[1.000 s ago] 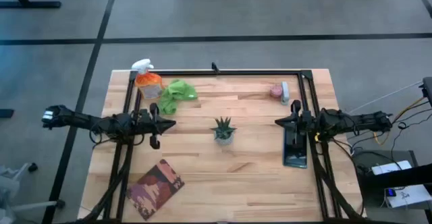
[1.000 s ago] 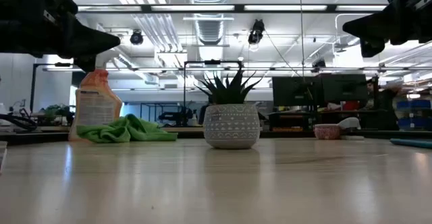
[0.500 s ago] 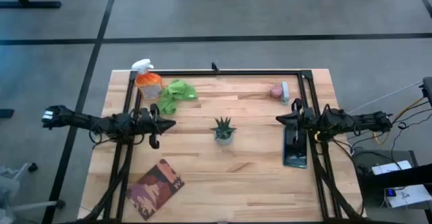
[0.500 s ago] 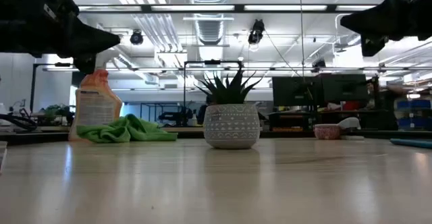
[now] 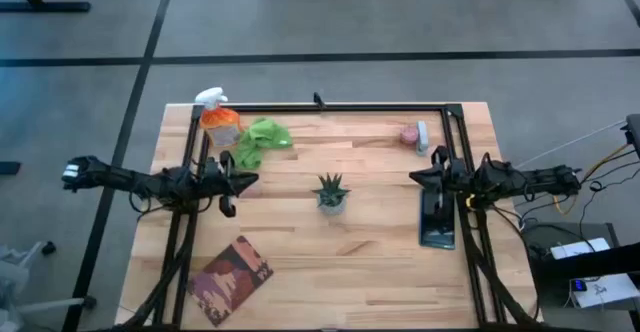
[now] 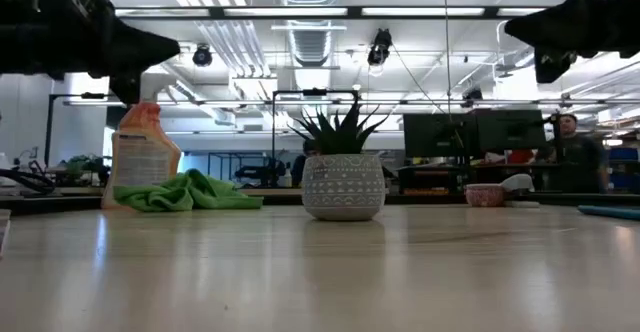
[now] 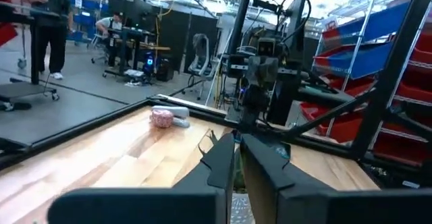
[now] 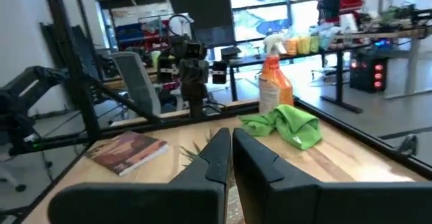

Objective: Apply microfiber cloth
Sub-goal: Move the green microfiber cloth to the center

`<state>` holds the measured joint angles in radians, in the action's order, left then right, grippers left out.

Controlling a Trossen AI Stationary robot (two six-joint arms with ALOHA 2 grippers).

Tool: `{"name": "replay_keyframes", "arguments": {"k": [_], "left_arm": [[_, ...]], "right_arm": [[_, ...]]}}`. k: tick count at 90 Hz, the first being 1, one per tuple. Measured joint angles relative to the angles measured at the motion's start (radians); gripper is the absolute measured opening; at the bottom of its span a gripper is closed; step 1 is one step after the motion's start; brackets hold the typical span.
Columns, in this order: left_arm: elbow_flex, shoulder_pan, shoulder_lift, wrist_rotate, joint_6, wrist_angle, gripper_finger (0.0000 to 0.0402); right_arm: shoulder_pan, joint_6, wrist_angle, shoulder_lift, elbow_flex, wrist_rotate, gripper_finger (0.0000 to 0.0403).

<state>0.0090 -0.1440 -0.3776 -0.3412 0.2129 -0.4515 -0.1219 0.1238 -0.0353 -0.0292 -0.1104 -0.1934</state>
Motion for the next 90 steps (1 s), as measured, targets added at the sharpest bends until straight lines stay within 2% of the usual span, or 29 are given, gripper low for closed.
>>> {"name": "replay_keyframes", "arguments": {"k": [36,53,71,80,90], "left_arm": [[0.0,0.0,-0.144,-0.009,-0.019,0.003,0.0199],[0.0,0.0,-0.209,-0.009,-0.025,-0.001,0.0268],[0.0,0.0,-0.283,-0.008,-0.058,-0.061,0.0315],[0.0,0.0,-0.334,0.021,-0.073,-0.099,0.0327],[0.003,0.001,-0.392,-0.001,-0.078,-0.127,0.0331]], "right_arm": [[0.0,0.035,0.001,0.0,0.0,0.018,0.0],[0.0,0.035,0.0,0.0,0.0,0.017,0.0],[0.0,0.034,0.0,0.0,0.0,0.01,0.0],[0.0,0.034,0.0,0.0,0.0,0.008,0.0],[0.0,0.036,0.0,0.0,0.0,-0.019,0.0]]}}
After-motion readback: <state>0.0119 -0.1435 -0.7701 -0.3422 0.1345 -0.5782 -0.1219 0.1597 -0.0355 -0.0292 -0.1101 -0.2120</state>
